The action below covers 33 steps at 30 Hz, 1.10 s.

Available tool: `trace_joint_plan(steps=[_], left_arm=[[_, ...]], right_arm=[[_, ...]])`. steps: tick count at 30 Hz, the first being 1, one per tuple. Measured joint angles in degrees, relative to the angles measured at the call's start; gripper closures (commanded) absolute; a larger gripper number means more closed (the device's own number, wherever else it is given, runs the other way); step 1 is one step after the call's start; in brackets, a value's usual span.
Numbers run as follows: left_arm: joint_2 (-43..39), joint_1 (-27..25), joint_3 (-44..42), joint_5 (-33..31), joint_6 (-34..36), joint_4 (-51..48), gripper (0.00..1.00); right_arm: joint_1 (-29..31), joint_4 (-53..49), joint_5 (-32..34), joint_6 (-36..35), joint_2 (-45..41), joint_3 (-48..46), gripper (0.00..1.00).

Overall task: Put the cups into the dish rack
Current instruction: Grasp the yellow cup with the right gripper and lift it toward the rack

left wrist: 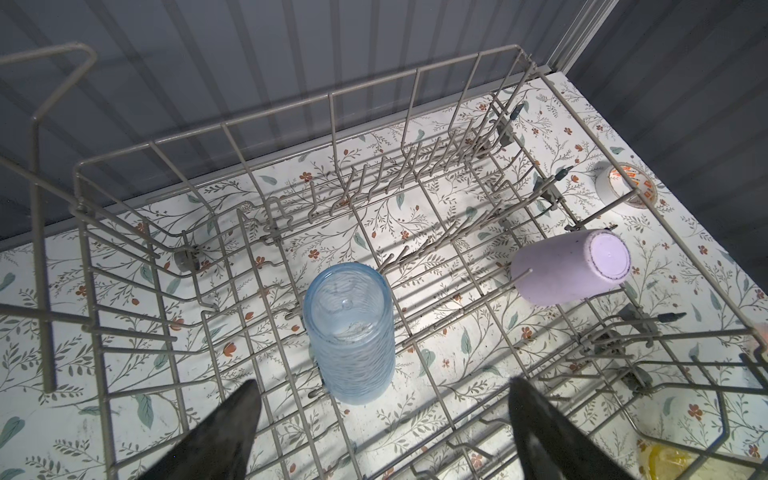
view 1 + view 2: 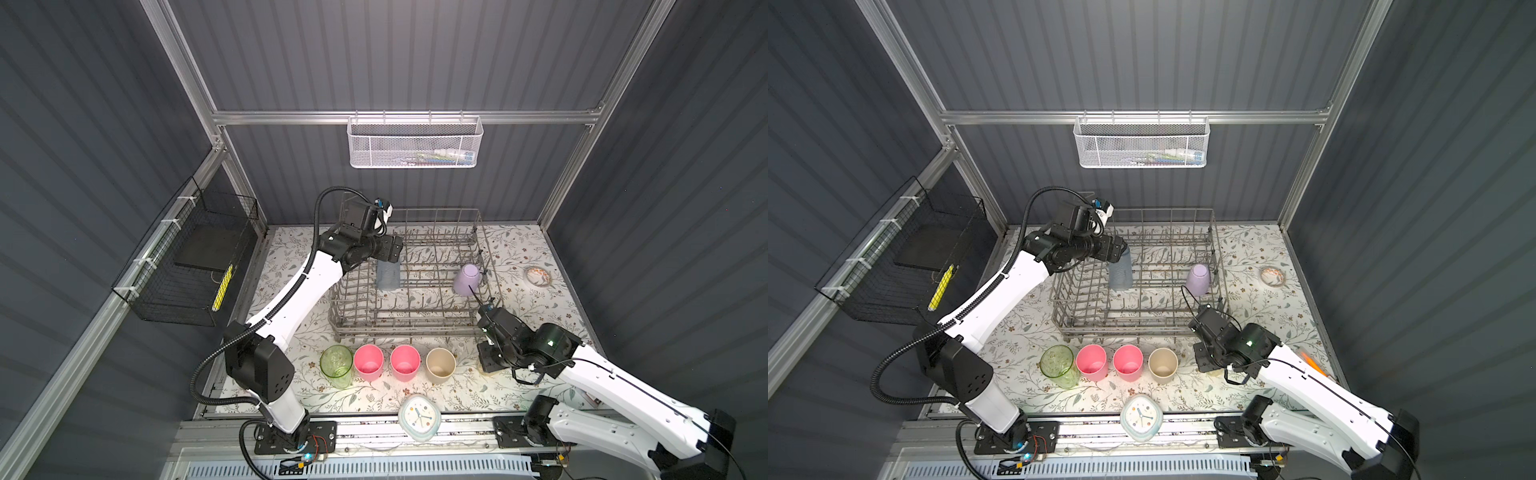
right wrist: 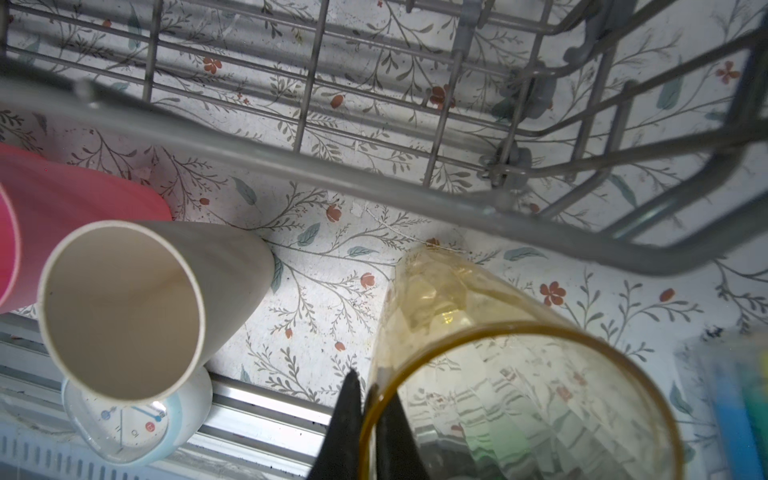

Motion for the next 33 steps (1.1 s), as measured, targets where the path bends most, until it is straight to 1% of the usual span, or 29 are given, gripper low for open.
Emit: trace_joint_plan(steps=[10, 15, 19, 25, 33], left_arm=[[0.0, 0.0, -0.3, 0.0, 0.0, 0.0, 0.07], [-0.1, 0.0, -0.4, 0.0, 0.0, 0.0, 0.07], [-0.1, 0.0, -0.4, 0.0, 0.0, 0.0, 0.07], [-0.1, 0.0, -0.6, 0.4, 0.0, 0.4, 0.07], [-1.3, 0.0, -2.0, 3.0, -0.3, 1.8, 0.07]], right_arm=[[0.2, -6.3, 0.7, -0.2, -5.0, 11.2, 1.0], [0.2, -9.9, 0.3, -0.4, -6.7, 18.9, 1.0], [0.2, -10.9, 0.7, -1.1, -8.5, 23.7, 1.0], [0.2, -8.8, 3.4, -2.7, -9.4, 26.1, 1.0], [0.1, 1.5, 4.2, -4.6, -11.7, 24.3, 1.0]])
